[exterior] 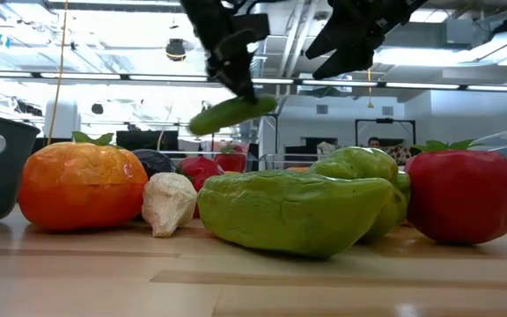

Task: Sort produce into baskets
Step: Put the green cucumber into the right transparent bin

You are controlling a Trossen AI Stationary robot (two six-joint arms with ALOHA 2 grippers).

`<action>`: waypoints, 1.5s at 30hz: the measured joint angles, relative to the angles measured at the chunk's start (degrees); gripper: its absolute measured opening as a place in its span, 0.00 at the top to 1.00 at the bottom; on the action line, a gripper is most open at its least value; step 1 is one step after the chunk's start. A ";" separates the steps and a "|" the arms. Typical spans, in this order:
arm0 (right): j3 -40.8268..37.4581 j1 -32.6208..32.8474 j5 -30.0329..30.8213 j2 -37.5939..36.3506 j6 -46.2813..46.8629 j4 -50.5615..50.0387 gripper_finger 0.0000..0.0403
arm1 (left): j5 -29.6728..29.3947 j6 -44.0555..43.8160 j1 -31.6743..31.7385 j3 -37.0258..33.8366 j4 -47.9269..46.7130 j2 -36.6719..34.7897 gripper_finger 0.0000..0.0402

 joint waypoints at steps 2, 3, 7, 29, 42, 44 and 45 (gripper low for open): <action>0.00 0.00 -0.06 0.00 0.01 0.00 0.04 | 0.06 2.27 1.20 0.19 5.66 0.00 0.64; 0.00 0.00 -0.08 0.00 -0.02 0.00 0.04 | 0.07 3.33 1.79 0.19 8.31 0.00 0.64; 0.00 0.00 -0.13 0.00 -0.01 0.02 0.04 | 0.07 7.37 4.12 0.19 17.95 0.00 0.64; 0.02 0.00 -0.51 0.00 -0.06 0.57 0.04 | 4.50 4.61 13.42 0.08 43.40 6.39 0.64; 0.02 -0.04 -0.48 0.00 -0.06 0.44 0.04 | 2.50 6.14 14.84 0.50 48.59 16.07 0.62; 0.02 -0.04 -0.48 0.00 -0.08 0.44 0.04 | 2.18 6.12 14.84 0.50 48.06 16.22 0.59; 0.02 -0.04 -0.48 0.00 -0.11 0.44 0.04 | 1.98 6.13 14.84 0.50 48.10 16.22 0.58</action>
